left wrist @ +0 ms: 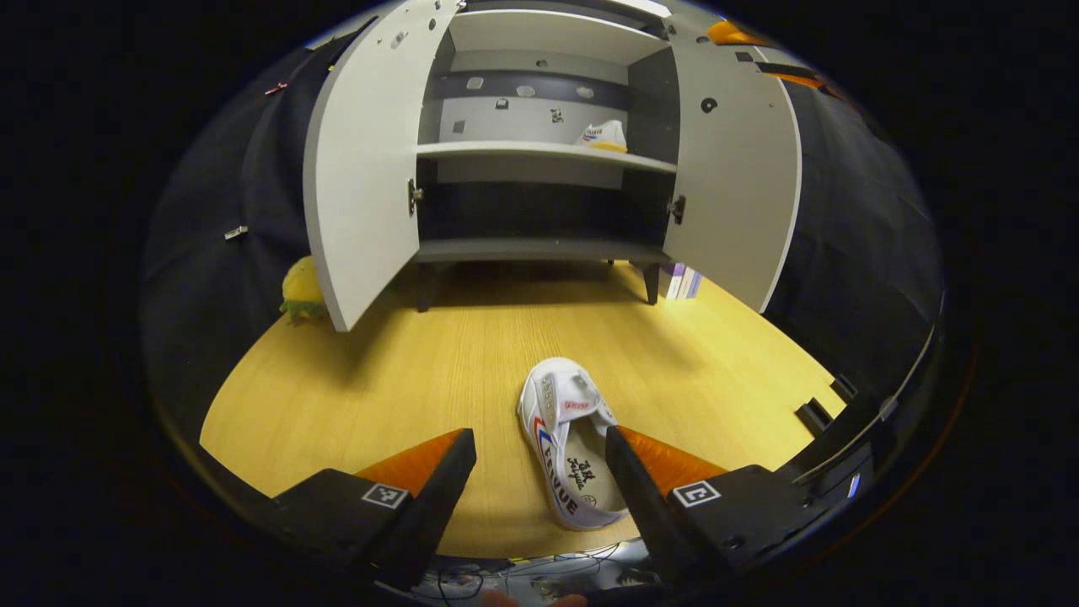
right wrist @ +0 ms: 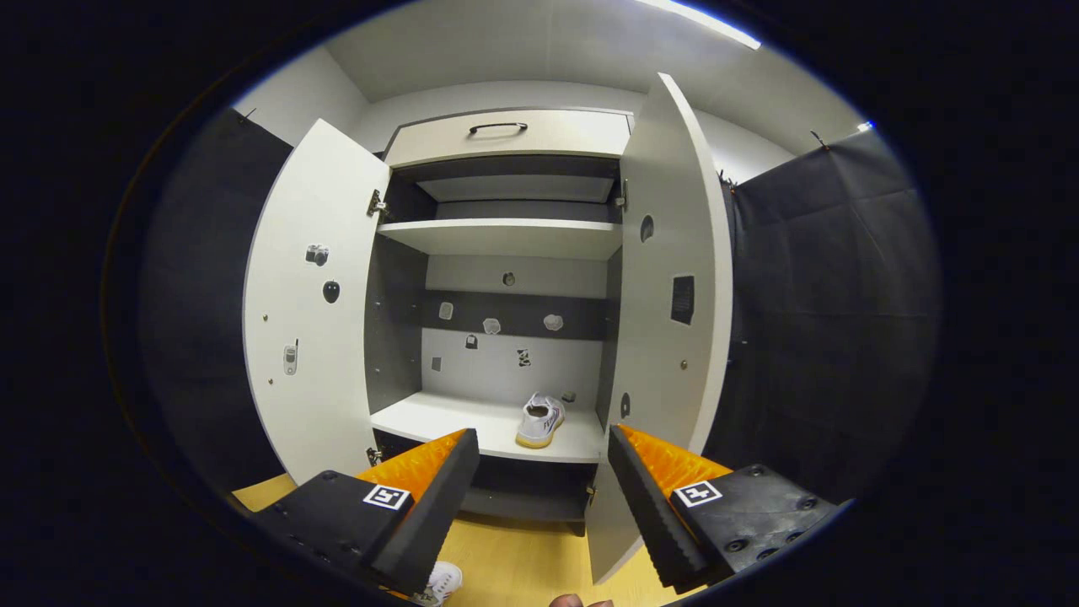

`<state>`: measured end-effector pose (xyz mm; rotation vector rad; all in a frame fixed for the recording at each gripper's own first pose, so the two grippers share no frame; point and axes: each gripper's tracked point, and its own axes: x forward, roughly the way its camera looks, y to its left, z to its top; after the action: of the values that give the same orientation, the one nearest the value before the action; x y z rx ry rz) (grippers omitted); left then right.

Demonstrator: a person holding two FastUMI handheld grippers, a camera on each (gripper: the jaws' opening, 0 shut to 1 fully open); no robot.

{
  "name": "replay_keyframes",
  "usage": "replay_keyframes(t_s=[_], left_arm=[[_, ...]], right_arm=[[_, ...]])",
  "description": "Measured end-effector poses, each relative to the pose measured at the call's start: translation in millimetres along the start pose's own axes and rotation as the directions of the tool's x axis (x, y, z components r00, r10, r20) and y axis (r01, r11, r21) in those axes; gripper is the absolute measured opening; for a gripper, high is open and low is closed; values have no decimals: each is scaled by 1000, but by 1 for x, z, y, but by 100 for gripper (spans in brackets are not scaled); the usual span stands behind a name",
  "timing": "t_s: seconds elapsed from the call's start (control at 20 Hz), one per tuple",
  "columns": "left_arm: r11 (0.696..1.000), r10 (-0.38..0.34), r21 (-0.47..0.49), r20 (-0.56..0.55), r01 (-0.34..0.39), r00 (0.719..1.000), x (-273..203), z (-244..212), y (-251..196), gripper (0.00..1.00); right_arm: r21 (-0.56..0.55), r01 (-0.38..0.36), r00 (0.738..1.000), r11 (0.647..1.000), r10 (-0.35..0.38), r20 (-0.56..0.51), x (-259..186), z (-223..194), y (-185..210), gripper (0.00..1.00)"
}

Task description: Grab one shoe with the right hand and put it into the shoe cabinet, grab the other shoe with the left hand and put it into the shoe cabinet; then close the right door with the right hand and the left door with the left hand.

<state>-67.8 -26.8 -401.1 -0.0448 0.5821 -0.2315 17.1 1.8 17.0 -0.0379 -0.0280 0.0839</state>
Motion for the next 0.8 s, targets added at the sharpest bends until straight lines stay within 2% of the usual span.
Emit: replay_keyframes(t_s=[0.3,0.5,0.7,0.8], left_arm=[[999,32,27,-39,-31,999,53,-20,4,90],[998,47,51,-27,-46,999,84,-21,6,80],[996,46,73,36,-48,998,99,-6,3,70],[995,46,87,43,-49,998,106,-4,1,61]], right_arm=[[-9,55,998,998,-55,-18,-23,4,-37,98],[-35,119,992,992,-120,-25,-36,7,-70,98],[-66,188,981,980,-191,-38,-46,4,-100,98],[-69,213,975,975,-217,-52,-49,0,-111,98]])
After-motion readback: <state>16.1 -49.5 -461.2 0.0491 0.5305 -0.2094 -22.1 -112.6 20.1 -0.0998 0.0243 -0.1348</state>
